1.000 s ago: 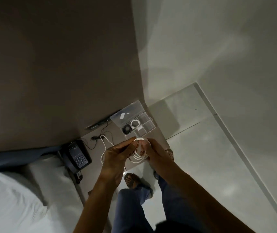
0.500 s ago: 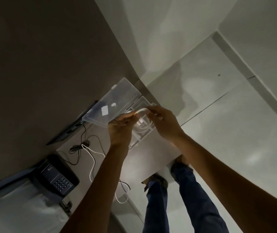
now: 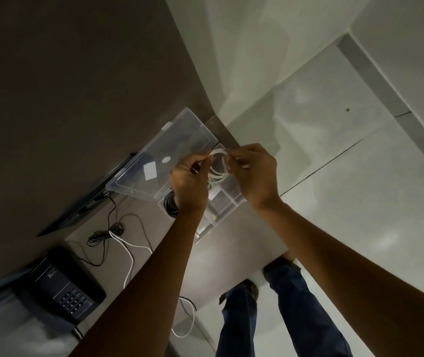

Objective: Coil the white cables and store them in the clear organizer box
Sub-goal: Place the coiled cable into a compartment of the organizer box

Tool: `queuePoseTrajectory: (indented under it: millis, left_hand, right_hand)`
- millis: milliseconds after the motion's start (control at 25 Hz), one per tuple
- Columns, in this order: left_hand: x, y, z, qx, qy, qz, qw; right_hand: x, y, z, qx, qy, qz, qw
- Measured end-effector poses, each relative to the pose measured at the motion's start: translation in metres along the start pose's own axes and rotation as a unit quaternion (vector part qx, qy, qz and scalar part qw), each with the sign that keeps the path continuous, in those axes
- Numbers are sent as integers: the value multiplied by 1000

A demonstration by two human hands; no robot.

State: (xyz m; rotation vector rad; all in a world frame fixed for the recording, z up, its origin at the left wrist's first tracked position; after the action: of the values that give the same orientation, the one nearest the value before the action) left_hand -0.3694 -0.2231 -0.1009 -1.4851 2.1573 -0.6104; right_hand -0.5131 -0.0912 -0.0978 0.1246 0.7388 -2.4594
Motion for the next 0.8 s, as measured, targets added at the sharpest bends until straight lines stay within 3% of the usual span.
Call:
queuePoseTrajectory:
  millis: [120,240,320,480,680,800]
  left_hand:
    - [-4,2,2,25,17,-12,999]
    - [-5,6,5,45,13,-15,999]
    - [-6,9,4,63,21,-8,998]
    - [-6,7,-4,93,56,10,994]
    - [-4,8,-10,113,54,39,991]
    - [-3,8,-16,157,125,91,975]
  right_hand:
    - [-9,10,-21,91,58,44,993]
    - [-24,24,-38,294,170,119,933]
    - [-27,27,-40,301,157,145,929]
    - [-24,31,-38,206,62,174,961]
    - [-17,30,-27,25,-58,145,987]
    - [-12,26,-22,12,-56,111,992]
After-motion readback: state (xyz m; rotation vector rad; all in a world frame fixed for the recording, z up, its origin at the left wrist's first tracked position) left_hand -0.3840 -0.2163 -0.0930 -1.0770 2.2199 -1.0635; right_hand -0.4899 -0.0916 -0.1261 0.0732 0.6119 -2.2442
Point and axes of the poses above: each hand's wrist, its own x-axis towards the middle knuckle, its own y-axis out of the palm, z = x × y, the point moved 10 cm from there along x, towards the middle knuckle, and after that the axes turned 7 degrees about -z, right-handed, at the moved point
